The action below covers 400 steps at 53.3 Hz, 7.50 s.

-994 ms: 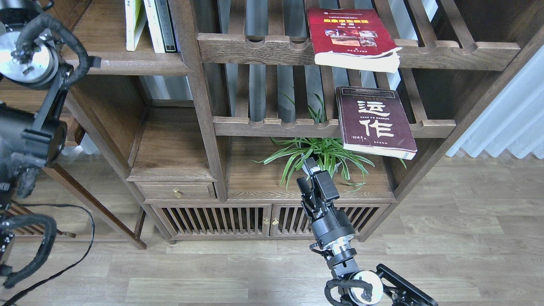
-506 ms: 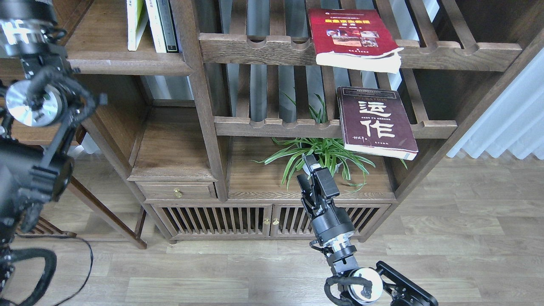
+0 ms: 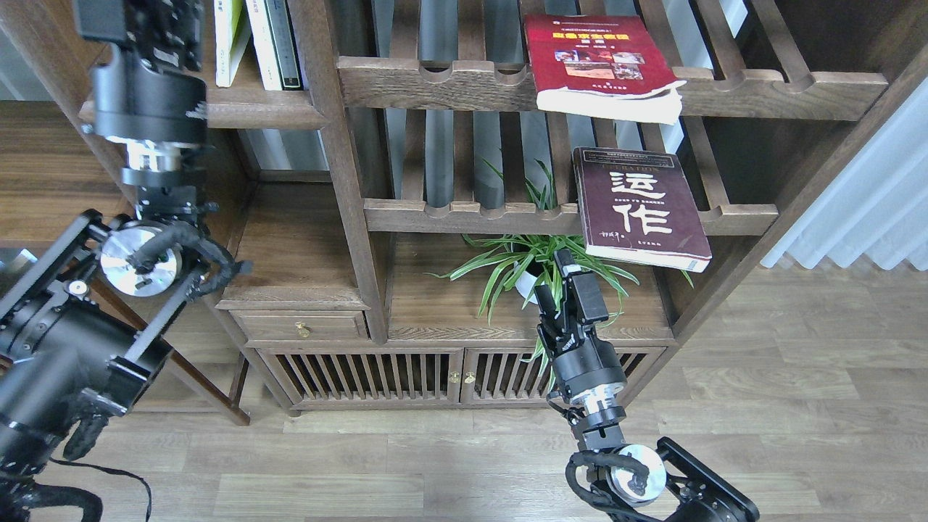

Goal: Organize books on shelf
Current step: 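Withdraw the left arm from the top shelf and lower it, then reach the right gripper to the maroon book's lower edge, then tip the maroon book forward off the shelf with the right gripper, then pinch the maroon book between both grippers and hold it up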

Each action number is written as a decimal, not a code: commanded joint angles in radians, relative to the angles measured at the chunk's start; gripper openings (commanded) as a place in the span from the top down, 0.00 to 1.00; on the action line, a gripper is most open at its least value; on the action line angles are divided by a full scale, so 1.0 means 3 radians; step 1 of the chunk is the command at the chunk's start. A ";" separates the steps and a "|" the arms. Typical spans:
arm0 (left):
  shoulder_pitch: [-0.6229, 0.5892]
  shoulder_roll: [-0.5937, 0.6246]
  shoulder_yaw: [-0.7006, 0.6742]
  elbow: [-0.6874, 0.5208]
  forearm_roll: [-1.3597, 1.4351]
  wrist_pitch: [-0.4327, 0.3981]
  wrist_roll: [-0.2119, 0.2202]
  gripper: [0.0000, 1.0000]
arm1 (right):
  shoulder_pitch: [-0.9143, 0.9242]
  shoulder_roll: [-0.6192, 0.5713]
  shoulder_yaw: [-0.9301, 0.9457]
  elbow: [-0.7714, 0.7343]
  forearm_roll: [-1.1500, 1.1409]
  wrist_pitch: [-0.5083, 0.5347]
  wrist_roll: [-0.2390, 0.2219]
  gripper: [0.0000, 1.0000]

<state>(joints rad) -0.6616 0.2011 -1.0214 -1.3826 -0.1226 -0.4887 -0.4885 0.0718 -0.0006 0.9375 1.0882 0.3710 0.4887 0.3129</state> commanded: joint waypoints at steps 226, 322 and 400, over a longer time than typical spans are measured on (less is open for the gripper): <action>0.1428 0.0388 0.0792 0.0309 -0.0859 0.0000 0.1608 0.00 | -0.0055 -0.0458 -0.0159 0.0315 0.1003 0.0000 -0.0373 0.95; 0.1403 0.0567 0.1600 0.0216 -0.1018 0.0000 0.1705 0.01 | -0.0342 -0.0341 -0.1279 0.0765 0.0154 0.0000 -0.0358 0.96; 0.1382 0.0414 0.1584 0.0211 -0.1008 0.0000 0.1833 0.15 | -0.0362 -0.0335 -0.1289 0.0724 0.0159 0.0000 -0.0317 0.95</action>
<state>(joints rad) -0.2444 0.3312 -0.5469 -1.3186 -0.4265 -0.4887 0.0614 -0.0371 -0.1006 0.5518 1.3054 0.4188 0.4886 0.2179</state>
